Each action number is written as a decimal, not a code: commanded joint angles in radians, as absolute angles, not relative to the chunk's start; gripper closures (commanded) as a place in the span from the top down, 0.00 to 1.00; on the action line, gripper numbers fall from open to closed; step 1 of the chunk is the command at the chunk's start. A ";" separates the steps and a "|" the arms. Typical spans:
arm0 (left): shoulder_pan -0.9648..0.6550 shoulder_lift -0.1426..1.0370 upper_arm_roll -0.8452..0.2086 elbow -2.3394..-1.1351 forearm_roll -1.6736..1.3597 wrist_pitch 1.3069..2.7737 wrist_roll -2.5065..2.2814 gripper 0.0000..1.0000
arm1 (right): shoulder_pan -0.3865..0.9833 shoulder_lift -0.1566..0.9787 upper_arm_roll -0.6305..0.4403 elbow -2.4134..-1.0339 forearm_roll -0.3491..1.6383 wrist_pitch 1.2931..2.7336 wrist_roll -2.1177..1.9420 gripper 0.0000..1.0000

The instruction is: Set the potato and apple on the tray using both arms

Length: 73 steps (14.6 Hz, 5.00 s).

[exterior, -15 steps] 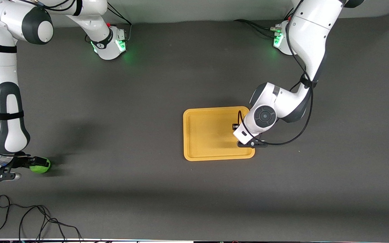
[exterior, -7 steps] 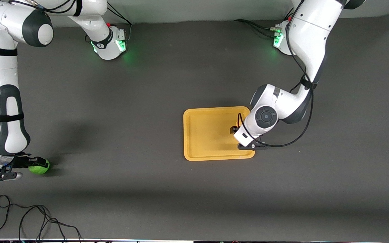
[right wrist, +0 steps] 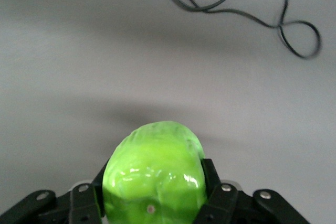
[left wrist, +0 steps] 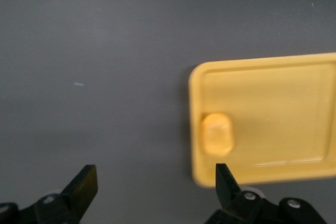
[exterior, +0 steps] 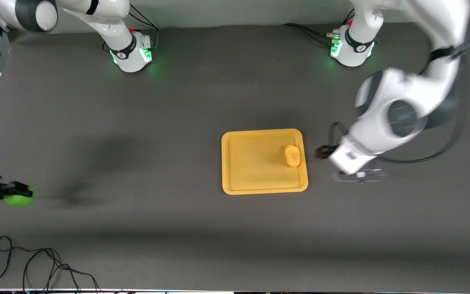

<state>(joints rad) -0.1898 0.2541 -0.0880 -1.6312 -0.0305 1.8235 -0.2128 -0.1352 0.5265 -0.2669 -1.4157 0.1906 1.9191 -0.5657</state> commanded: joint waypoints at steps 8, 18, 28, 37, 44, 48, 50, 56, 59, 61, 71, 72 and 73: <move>0.069 0.046 -0.083 -1.637 0.020 1.727 0.161 1.00 | -0.025 0.106 -0.272 -1.572 0.054 1.612 -0.374 0.31; 0.063 0.005 -0.087 -1.684 0.052 1.723 0.160 1.00 | 0.200 0.052 -0.262 -1.621 0.058 1.615 -0.155 0.31; 0.067 -0.008 -0.086 -1.681 0.052 1.706 0.161 1.00 | 0.820 0.498 -0.259 -1.164 0.113 1.672 0.748 0.31; 0.064 -0.008 -0.087 -1.678 0.052 1.706 0.150 1.00 | 1.003 0.912 -0.238 -1.022 0.121 2.015 0.988 0.31; 0.064 -0.005 -0.087 -1.672 0.038 1.700 0.150 1.00 | 1.003 1.069 -0.236 -1.025 0.123 2.206 1.011 0.33; 0.064 -0.003 -0.087 -1.672 0.038 1.698 0.156 1.00 | 0.989 1.078 -0.236 -1.029 0.121 2.206 1.006 1.00; 0.064 -0.003 -0.087 -1.674 0.038 1.697 0.160 1.00 | 0.989 1.020 -0.238 -1.028 0.126 2.169 1.005 1.00; 0.069 -0.003 -0.086 -1.671 0.038 1.690 0.166 1.00 | 0.956 0.734 -0.255 -1.020 0.124 1.817 0.997 1.00; 0.069 -0.003 -0.086 -1.672 0.038 1.687 0.164 1.00 | 0.931 0.577 -0.255 -1.066 0.111 1.679 0.985 1.00; 0.067 -0.005 -0.086 -1.669 0.038 1.687 0.164 1.00 | 0.910 0.465 -0.279 -1.145 0.098 1.602 0.897 1.00; 0.068 -0.012 -0.086 -1.666 0.040 1.677 0.164 1.00 | 0.265 -0.025 -0.106 -1.612 0.063 1.574 0.286 1.00; 0.067 -0.014 -0.087 -1.661 0.040 1.666 0.163 1.00 | 0.202 -0.023 -0.094 -1.609 0.048 1.560 0.225 1.00; 0.066 -0.014 -0.089 -1.658 0.040 1.664 0.163 1.00 | 0.155 -0.025 -0.086 -1.609 0.029 1.560 0.180 1.00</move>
